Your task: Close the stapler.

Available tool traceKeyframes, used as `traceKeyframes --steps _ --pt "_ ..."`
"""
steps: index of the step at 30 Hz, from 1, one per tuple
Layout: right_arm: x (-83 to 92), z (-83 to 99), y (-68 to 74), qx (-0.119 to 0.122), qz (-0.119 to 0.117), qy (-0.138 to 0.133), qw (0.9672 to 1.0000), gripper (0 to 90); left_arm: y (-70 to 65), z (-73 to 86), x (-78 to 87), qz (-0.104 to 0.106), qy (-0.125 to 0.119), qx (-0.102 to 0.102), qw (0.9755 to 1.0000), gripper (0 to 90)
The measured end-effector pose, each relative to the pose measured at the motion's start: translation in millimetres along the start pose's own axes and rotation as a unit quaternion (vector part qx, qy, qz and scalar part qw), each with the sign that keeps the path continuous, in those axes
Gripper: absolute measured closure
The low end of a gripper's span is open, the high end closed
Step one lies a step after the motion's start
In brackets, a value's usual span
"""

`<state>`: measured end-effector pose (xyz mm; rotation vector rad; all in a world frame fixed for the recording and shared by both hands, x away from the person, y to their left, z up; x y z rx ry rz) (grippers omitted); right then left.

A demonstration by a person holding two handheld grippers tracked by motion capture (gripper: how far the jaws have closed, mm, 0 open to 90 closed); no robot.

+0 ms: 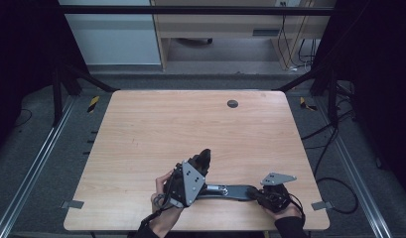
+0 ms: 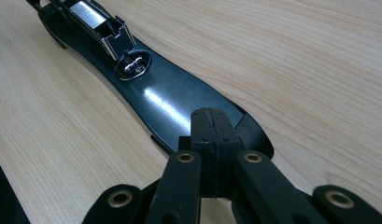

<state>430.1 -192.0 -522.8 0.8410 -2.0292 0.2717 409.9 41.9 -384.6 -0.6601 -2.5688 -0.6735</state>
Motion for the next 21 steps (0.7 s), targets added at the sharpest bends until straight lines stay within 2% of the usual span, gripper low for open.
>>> traceKeyframes --steps 21 --pt "0.2 0.0 -0.2 0.000 0.000 0.001 1.0000 90.0 -17.2 -2.7 -6.3 -0.040 -0.005 -0.029 0.9987 59.8"
Point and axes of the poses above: each handheld gripper's, and its own axes: x roughly backward along the jaws, z roughly out of its underside, y roughly to its left, the point moved 5 cm from there along -x, roughly forward along the jaws, and after that the axes turned 11 degrees about y, right-handed, at the moved point
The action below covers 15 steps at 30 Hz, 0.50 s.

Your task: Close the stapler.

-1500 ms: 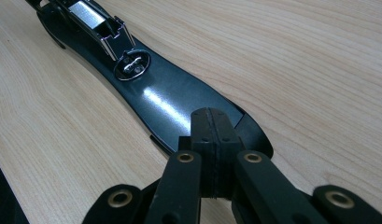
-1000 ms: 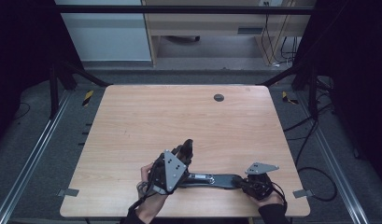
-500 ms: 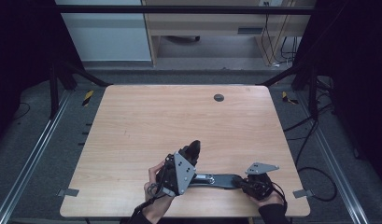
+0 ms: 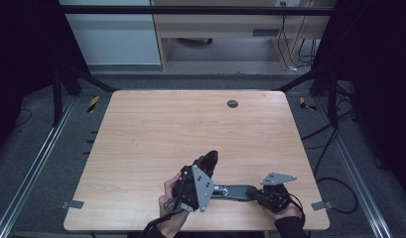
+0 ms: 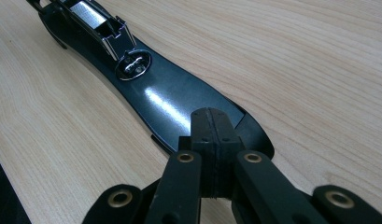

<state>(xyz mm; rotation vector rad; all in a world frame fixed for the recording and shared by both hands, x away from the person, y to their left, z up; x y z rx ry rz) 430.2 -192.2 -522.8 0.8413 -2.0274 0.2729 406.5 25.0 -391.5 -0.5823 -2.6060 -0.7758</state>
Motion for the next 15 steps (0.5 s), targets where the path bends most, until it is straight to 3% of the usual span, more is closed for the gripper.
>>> traceKeyframes --steps 15 --pt "-0.1 0.0 0.0 0.001 -0.002 -0.001 1.0000 90.0 -18.3 -4.0 -6.4 -0.031 0.000 -0.040 0.9987 60.7"
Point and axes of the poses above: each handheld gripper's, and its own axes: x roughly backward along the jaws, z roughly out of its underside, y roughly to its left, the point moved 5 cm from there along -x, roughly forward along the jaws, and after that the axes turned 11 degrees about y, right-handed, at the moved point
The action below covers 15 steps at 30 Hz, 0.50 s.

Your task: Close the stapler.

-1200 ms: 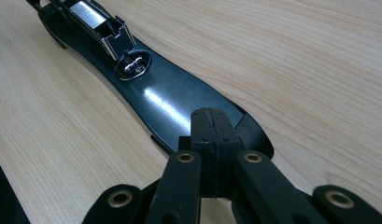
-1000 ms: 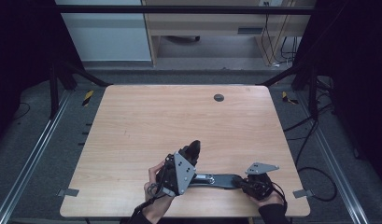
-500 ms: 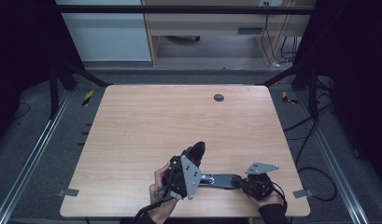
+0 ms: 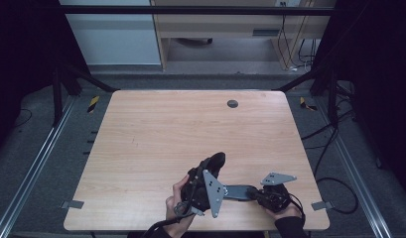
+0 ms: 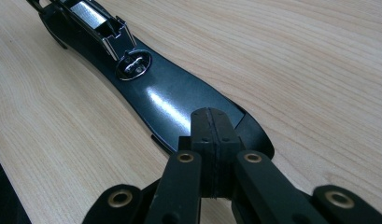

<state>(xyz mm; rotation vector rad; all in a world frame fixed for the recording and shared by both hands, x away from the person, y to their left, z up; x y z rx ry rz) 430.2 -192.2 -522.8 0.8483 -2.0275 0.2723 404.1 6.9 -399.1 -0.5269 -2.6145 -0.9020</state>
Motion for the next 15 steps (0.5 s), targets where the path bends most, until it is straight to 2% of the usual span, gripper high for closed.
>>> traceKeyframes --steps 8,15 --pt "-0.4 -0.1 -0.2 -0.001 0.000 -0.002 1.0000 90.0 -8.8 -1.7 -2.3 -0.010 0.000 -0.021 0.9997 60.9" --pt "-0.7 -0.1 -0.1 -0.001 -0.001 -0.004 1.0000 90.0 -24.3 -4.5 -7.1 -0.026 0.005 -0.054 0.9982 61.1"
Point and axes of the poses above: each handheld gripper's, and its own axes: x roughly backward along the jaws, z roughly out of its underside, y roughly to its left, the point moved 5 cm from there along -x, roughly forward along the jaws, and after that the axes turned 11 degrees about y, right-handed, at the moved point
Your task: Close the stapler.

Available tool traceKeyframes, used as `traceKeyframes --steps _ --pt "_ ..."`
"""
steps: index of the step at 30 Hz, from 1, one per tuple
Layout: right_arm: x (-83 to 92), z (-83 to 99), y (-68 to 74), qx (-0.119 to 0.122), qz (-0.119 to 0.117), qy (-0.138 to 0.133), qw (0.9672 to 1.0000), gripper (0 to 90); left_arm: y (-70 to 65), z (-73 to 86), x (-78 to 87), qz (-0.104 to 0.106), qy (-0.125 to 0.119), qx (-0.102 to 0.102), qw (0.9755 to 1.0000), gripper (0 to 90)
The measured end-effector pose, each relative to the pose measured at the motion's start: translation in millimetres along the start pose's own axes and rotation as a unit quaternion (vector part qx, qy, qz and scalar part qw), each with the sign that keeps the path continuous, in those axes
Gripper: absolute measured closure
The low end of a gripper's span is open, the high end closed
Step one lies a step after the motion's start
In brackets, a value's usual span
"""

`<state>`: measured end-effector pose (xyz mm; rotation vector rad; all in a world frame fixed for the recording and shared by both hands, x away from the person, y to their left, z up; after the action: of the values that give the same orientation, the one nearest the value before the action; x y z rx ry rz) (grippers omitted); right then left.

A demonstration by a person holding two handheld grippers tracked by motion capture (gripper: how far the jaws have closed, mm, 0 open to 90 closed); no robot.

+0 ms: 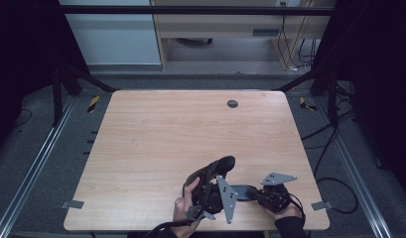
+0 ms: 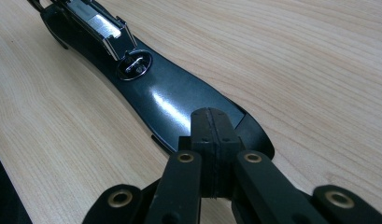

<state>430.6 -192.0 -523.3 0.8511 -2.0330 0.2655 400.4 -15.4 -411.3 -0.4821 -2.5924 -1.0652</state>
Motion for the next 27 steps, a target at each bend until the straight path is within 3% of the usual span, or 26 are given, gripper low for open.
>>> traceKeyframes --steps 5,27 --pt "1.1 0.7 -0.4 0.004 0.000 0.010 0.9999 90.0 -5.4 -1.2 -1.9 -0.005 0.001 -0.013 0.9999 61.1" --pt "0.4 0.2 -0.3 0.002 -0.003 0.001 1.0000 90.0 -22.9 -3.5 -8.3 -0.024 0.003 -0.048 0.9985 61.2"
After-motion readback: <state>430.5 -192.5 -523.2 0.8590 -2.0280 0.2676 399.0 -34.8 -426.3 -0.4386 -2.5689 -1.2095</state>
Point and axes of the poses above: each handheld gripper's, and its own axes: x roughly backward along the jaws, z roughly out of its underside, y roughly to its left, the point moved 5 cm from there along -x, roughly forward along the jaws, and after that the axes turned 11 degrees about y, right-handed, at the moved point
